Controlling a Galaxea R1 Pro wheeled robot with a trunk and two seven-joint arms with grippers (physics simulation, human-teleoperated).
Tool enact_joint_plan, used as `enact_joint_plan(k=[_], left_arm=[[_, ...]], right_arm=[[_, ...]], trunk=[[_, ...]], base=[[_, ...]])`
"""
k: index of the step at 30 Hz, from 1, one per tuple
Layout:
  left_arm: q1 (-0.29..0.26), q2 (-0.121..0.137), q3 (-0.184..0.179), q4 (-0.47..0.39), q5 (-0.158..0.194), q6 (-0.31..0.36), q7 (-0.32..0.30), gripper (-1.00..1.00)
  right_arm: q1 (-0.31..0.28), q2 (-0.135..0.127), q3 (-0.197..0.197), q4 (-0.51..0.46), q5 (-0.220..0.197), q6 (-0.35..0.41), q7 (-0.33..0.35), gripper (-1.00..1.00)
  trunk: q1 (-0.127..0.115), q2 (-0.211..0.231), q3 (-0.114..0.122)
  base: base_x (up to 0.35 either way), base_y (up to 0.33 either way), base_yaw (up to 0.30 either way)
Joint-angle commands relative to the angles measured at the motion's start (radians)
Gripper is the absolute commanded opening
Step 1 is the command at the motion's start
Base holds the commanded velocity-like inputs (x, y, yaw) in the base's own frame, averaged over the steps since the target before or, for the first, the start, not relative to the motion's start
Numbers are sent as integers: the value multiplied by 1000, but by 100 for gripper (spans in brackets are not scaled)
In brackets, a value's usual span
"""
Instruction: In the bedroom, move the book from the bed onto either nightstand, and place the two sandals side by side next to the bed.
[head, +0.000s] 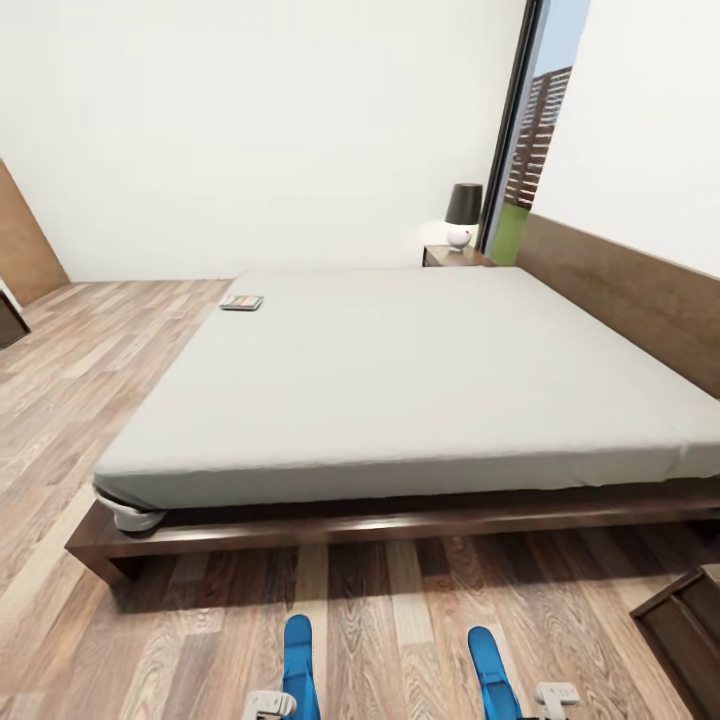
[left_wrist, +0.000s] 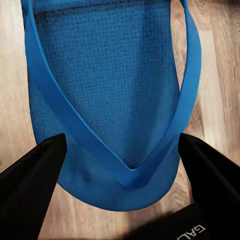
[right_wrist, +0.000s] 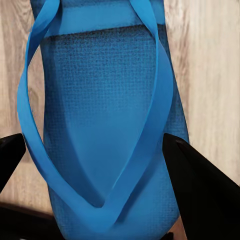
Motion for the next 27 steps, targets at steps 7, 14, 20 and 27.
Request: enact_joint_plan(k=[7, 14, 20, 27], left_arm=[[-1, 0, 4, 2, 4, 0, -5, -100], [-1, 0, 4, 2, 4, 0, -5, -100], [-1, 0, 4, 2, 4, 0, -5, -100], [-1, 0, 4, 2, 4, 0, -5, -100]], right_arm=[[-1, 0, 7, 4, -8, -8, 6, -100], [-1, 0, 7, 4, -8, -8, 6, -100], [-1, 0, 7, 4, -8, -8, 8, -100], [-1, -1, 6, 5, -8, -8, 8, -100]], trunk=[[0, 0, -4], [0, 0, -7], [0, 0, -8], [0, 0, -8]], base=[[0, 0, 275], [0, 0, 247], [0, 0, 37], [0, 0, 1]])
